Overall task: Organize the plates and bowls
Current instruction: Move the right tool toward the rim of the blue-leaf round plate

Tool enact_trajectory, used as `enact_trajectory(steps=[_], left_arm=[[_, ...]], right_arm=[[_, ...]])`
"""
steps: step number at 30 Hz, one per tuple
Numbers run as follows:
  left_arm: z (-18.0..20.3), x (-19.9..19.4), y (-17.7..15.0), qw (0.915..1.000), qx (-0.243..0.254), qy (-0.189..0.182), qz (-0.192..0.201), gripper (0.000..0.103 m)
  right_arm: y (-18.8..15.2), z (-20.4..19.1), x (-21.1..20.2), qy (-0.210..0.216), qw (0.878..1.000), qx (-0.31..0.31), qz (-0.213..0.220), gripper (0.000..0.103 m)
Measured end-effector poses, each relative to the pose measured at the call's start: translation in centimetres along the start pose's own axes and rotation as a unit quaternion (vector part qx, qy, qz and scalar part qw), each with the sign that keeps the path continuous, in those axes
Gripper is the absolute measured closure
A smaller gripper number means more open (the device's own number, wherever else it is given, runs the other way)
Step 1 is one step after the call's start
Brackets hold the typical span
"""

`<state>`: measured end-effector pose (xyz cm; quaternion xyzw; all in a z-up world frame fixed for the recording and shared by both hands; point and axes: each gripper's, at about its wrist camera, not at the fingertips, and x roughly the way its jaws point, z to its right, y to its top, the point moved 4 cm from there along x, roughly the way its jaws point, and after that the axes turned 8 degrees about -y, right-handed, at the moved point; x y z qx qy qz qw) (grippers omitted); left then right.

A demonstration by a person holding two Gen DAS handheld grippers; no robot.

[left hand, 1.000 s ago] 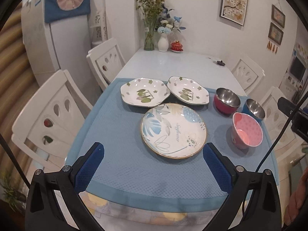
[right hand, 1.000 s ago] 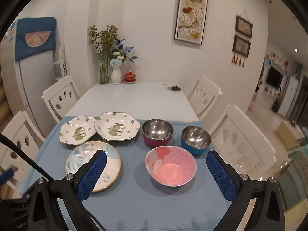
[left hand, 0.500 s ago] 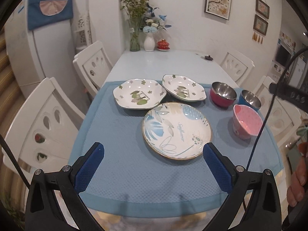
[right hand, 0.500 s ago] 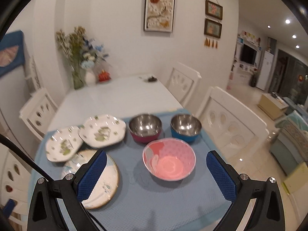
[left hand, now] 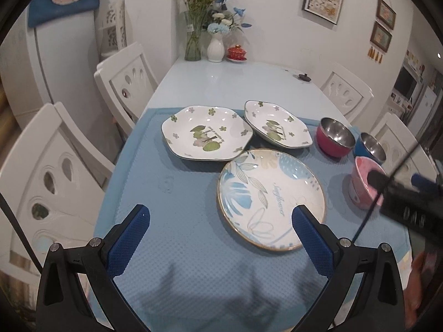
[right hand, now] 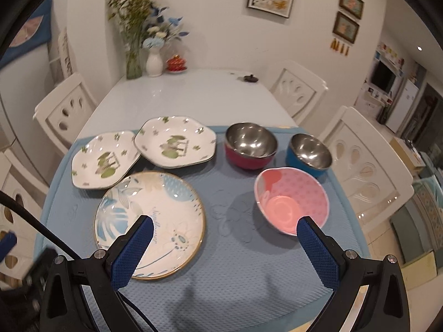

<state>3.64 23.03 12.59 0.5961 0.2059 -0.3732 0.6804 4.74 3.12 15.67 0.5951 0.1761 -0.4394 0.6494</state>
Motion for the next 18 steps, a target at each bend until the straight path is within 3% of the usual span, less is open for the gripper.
enact_trajectory(steps=[5,10,14,18], left_arm=[[-1.1,2.0,0.7,1.0,0.003,-0.004,-0.008,0.001],[-1.1,4.2,1.2,0.9994,0.02,-0.011,-0.027,0.001],[-1.1,5.5,1.4,0.9989,0.023,-0.017,-0.037,0.001],[-1.1,6.0,1.4,0.9985,0.025,-0.02,-0.045,0.001]], right_arm=[[-0.1,-0.6,1.8,0.007,1.0,0.01,-0.026,0.0],[0.7,-0.9,3.1,0.004,0.999,0.025,-0.026,0.0],[0.8,-2.0,3.9,0.001,1.0,0.004,-0.027,0.0],[0.0,-3.3,5.1,0.018,0.998,-0.028,-0.059,0.0]])
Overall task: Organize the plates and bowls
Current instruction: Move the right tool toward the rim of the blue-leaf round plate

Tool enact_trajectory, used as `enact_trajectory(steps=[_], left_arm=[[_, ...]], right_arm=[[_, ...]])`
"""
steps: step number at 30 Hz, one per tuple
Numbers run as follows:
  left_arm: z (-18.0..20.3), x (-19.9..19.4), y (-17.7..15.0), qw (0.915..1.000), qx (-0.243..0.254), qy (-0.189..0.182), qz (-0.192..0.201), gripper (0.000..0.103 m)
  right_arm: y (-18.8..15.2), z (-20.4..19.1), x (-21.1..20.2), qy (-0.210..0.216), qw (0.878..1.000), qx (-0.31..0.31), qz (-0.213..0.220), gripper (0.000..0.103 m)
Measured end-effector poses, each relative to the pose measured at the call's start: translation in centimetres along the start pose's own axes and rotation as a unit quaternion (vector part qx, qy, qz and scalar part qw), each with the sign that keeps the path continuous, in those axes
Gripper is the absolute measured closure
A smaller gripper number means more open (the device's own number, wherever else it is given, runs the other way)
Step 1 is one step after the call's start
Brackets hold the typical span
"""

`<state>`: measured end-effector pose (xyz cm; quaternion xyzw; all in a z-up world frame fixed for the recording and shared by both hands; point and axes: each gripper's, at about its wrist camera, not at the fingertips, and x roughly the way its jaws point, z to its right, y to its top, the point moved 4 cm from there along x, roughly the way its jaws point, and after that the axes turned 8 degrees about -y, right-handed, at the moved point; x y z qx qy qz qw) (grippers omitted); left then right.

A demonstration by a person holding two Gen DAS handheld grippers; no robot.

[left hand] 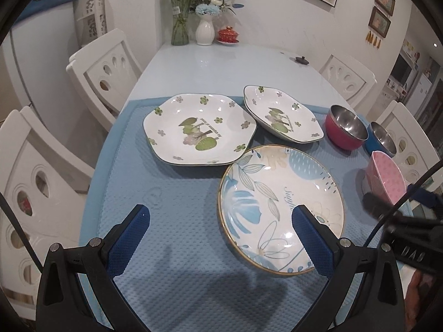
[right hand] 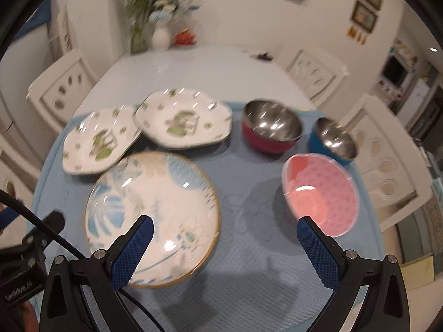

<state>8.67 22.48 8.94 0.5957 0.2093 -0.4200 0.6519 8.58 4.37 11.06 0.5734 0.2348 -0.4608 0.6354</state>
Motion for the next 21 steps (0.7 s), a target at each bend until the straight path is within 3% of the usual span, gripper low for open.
enact_trajectory(steps=[4,9,21], left_arm=[[-0.2,0.3,-0.5,0.9999,0.0,0.01,-0.008,0.001],[-0.5,0.9,-0.9,0.9996,-0.011,0.006,-0.024,0.001],[0.2,2.2,-1.1,0.9992,-0.005,0.001,-0.039,0.001]], right_arm=[[-0.9,-0.6,1.5,0.022,0.999,0.0,-0.037,0.0],[-1.5,-0.4,2.8,0.01,0.998,-0.002,-0.061,0.005],[-1.7,-0.4,3.9,0.002,0.997,0.0,-0.079,0.007]])
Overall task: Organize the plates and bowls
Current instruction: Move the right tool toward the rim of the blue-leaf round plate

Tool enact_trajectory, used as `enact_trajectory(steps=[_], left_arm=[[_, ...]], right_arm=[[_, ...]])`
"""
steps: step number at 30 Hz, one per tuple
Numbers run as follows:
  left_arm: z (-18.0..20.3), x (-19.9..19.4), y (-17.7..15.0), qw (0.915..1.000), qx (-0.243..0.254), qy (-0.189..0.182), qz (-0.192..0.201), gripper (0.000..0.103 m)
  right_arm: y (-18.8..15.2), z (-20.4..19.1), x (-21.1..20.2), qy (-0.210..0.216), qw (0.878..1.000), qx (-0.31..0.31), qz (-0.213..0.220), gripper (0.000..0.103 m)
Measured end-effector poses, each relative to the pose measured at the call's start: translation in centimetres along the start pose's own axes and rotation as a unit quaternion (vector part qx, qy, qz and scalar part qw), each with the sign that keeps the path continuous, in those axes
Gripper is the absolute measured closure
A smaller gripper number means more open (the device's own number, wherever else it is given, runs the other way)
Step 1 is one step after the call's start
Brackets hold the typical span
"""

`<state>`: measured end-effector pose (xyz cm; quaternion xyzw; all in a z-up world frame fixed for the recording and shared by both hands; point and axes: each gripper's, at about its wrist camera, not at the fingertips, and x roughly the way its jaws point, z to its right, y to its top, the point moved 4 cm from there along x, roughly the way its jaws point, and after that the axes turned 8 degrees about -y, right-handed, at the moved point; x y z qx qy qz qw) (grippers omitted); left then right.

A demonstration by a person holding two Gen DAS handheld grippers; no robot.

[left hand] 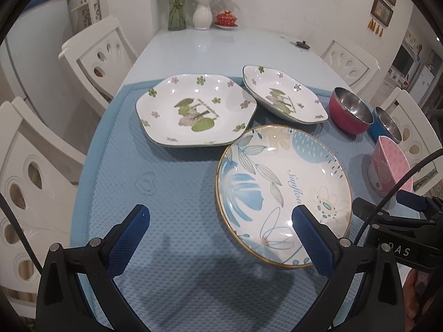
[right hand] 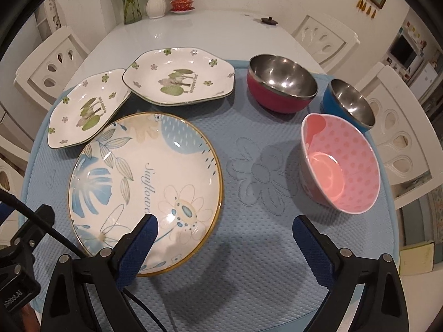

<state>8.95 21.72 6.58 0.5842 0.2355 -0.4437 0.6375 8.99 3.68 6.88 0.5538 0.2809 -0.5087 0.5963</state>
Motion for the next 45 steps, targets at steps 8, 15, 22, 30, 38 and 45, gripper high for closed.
enact_trajectory(steps=[8,15,22,30,38,45], left_arm=[[-0.5,0.2,-0.1,0.9999,-0.012,-0.002,-0.002,0.001],[-0.7,0.3,-0.1,0.9999,-0.016,-0.002,-0.007,0.001],[-0.3,0.3,-0.4,0.9998,-0.013,-0.003,-0.011,0.001],[0.4,-0.9,0.8,0.9995,-0.025,0.007,-0.018,0.001],[1.4,-1.5,2.0,0.9997,-0.008,0.02,-0.007,0.001],[0.4,0.3,2.0,0.999,-0.013,0.028,-0.032,0.001]], right_arm=[[0.0,-0.3,0.3,0.001,1.0,-0.004,-0.007,0.007],[0.1,-0.5,0.1,0.003,1.0,-0.004,-0.004,0.007],[0.0,-0.5,0.0,0.004,1.0,-0.006,-0.006,0.007],[0.2,-0.1,-0.4,0.017,1.0,0.002,-0.01,0.007],[1.2,0.2,-1.7,0.019,1.0,0.005,0.01,0.007],[1.6,0.2,0.1,0.017,1.0,0.01,-0.017,0.007]])
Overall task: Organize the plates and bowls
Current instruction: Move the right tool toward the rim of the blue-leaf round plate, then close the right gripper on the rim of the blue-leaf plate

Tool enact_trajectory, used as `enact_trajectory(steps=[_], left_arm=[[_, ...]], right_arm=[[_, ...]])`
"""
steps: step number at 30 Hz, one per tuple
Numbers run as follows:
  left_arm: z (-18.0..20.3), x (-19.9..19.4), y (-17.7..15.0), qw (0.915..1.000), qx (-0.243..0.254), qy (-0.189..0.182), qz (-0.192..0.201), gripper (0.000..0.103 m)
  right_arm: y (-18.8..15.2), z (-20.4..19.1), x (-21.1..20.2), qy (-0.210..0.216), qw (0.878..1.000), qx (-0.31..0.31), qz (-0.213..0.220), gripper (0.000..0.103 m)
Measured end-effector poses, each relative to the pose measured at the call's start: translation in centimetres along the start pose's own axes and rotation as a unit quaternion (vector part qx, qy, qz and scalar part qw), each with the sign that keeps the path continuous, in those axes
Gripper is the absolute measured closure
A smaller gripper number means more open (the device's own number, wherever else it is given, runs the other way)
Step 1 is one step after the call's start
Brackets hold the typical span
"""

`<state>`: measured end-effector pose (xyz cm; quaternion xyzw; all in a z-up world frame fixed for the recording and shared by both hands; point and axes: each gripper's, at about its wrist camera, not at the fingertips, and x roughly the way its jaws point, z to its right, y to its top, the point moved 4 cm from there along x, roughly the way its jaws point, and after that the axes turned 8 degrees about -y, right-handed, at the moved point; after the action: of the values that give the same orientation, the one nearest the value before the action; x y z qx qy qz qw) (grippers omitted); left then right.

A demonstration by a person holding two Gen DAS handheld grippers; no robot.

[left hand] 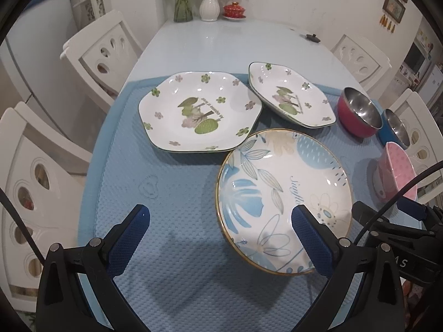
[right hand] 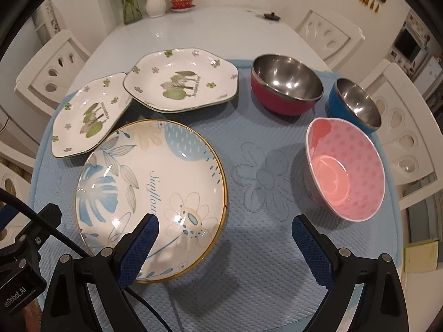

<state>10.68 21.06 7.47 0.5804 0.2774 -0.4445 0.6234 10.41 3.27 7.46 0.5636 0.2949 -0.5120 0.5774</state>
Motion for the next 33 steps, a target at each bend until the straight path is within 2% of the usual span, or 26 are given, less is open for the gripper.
enact_trajectory(steps=[4,8,9,10,11,13,17,25,27,31,33], left_arm=[[-0.2,0.1,0.3,1.0,-0.002,0.003,0.0,0.002],[-0.2,0.3,0.4,0.9999,0.005,0.013,-0.003,0.009],[-0.2,0.4,0.4,0.9999,0.006,0.014,-0.004,0.013],[-0.2,0.5,0.4,0.9999,0.007,0.014,-0.005,0.015],[-0.2,0.5,0.4,0.9999,0.007,0.014,-0.007,0.017],[-0.2,0.7,0.4,0.9998,0.008,0.015,-0.01,0.018],[-0.2,0.8,0.3,0.9996,0.013,0.02,-0.013,0.031],[-0.2,1.0,0.2,0.9997,0.013,0.019,-0.013,0.031],[-0.1,1.0,0.2,0.9997,0.014,0.018,-0.012,0.036],[-0.1,0.8,0.2,0.9998,0.014,0.015,-0.004,0.037],[0.0,0.9,0.2,0.9997,0.017,0.017,-0.004,0.042]], right_arm=[[0.4,-0.1,-0.2,-0.007,1.0,-0.003,0.004,0.007],[0.8,-0.4,-0.6,-0.002,1.0,-0.007,0.006,0.007],[0.8,-0.5,-0.6,0.001,1.0,-0.007,0.005,0.011],[0.9,-0.7,-0.7,0.003,1.0,-0.009,0.004,0.019],[0.9,-0.8,-0.7,0.004,1.0,-0.011,0.003,0.021],[1.0,-1.1,-0.5,0.007,1.0,-0.013,-0.001,0.023],[1.1,-1.2,-0.4,0.011,1.0,-0.013,-0.003,0.026],[1.2,-1.1,-0.3,0.013,1.0,-0.011,-0.004,0.034],[1.2,-1.1,-0.3,0.014,1.0,-0.011,-0.006,0.034],[1.3,-1.1,-0.3,0.014,1.0,-0.012,-0.007,0.035],[1.2,-1.1,-0.2,0.013,1.0,-0.012,-0.005,0.042]])
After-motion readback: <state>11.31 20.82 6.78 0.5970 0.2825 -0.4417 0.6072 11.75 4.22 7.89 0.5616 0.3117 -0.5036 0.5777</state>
